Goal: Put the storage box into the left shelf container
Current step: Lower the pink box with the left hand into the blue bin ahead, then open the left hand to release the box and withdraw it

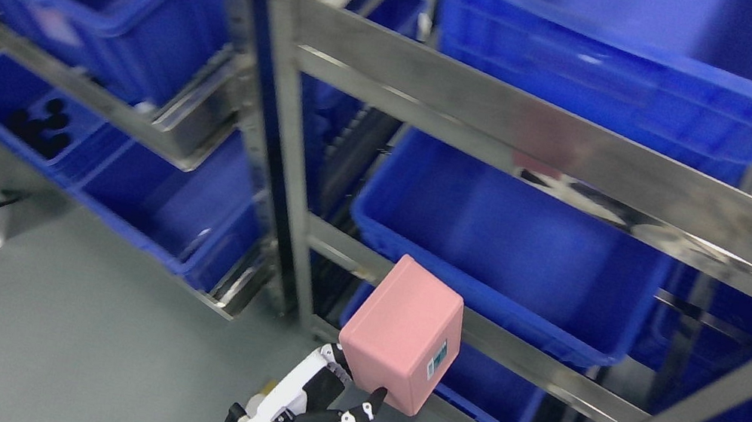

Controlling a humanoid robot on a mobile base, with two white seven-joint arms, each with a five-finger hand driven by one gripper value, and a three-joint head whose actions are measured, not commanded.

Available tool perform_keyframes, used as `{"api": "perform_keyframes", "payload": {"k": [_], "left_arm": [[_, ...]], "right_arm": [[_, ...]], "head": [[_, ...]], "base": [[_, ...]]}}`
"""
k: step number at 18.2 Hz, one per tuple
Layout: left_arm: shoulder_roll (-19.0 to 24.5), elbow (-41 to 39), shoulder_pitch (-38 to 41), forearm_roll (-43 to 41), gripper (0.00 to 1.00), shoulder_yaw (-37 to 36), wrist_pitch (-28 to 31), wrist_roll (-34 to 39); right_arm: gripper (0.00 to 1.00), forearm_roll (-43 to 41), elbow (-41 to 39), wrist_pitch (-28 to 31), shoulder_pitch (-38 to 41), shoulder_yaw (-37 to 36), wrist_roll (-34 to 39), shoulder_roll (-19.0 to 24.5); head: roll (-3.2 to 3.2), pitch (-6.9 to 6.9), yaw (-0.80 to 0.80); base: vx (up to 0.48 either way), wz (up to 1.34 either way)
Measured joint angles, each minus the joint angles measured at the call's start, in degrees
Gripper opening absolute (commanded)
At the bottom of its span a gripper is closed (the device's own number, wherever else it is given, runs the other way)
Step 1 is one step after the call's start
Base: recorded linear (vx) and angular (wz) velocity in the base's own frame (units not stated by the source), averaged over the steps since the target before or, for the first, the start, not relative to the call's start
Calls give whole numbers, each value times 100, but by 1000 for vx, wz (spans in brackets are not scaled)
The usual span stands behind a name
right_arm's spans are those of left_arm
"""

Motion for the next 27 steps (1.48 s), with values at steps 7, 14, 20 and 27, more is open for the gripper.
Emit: {"api": "perform_keyframes", "payload": {"k": [7,14,20,27], "left_arm": [[0,569,-1344,-749,4,481,1107,-100],[0,1818,-2975,-1788,9,738,1374,-127],[0,3119,-3767,-3049,13,750,1053,25],[0,4090,-4130,-4005,74,687,815,349]], "right_arm": [[100,0,0,-15,1,0,0,0],[100,0,0,-6,0,0,0,0],[100,0,0,-1,-1,0,0,0],[100,0,0,4,-1,0,0,0]], "head": [[0,0,0],[0,0,0],[0,-1,0],[0,-1,0]], "base": [[76,-505],[31,-164],[-1,8],[0,0]]}}
